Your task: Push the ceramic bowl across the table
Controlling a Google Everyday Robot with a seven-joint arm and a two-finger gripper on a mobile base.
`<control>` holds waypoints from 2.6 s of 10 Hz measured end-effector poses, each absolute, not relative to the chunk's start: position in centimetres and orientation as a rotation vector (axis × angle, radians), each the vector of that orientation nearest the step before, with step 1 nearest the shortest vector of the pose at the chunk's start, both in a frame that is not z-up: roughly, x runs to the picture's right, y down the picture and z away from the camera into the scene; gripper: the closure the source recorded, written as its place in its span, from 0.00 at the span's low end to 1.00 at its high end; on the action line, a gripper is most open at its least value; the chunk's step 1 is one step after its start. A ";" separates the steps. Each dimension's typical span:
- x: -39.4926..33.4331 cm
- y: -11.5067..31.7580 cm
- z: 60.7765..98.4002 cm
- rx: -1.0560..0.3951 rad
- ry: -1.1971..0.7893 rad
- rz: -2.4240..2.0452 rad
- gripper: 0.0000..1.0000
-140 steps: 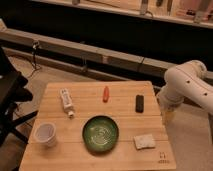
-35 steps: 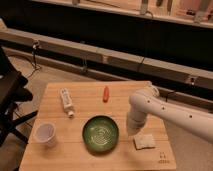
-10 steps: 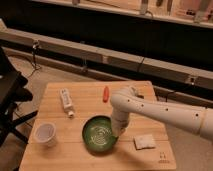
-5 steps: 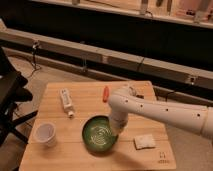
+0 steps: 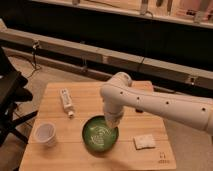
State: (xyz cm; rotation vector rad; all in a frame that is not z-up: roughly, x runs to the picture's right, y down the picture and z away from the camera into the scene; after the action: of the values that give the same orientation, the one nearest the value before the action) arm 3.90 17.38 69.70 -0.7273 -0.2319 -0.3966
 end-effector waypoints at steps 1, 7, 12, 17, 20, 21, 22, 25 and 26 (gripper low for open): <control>4.9 17.6 70.0 -0.733 -0.217 -0.377 0.92; 8.2 20.9 73.2 -0.792 -0.155 -0.294 0.92; 11.6 23.6 75.0 -0.857 -0.102 -0.219 0.92; 12.1 26.1 77.1 -0.943 -0.089 -0.193 0.92; 11.5 27.3 78.3 -0.984 -0.114 -0.192 0.92; 10.8 27.3 78.2 -0.973 -0.115 -0.216 0.92; 9.6 26.8 78.0 -0.970 -0.114 -0.237 0.92; 7.3 25.9 77.3 -0.976 -0.117 -0.278 0.92; 7.4 26.2 77.6 -0.979 -0.125 -0.295 0.92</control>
State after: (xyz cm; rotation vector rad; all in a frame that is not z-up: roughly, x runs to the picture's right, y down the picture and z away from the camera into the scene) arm 7.44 26.20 77.63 -0.9793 -0.1251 -0.2955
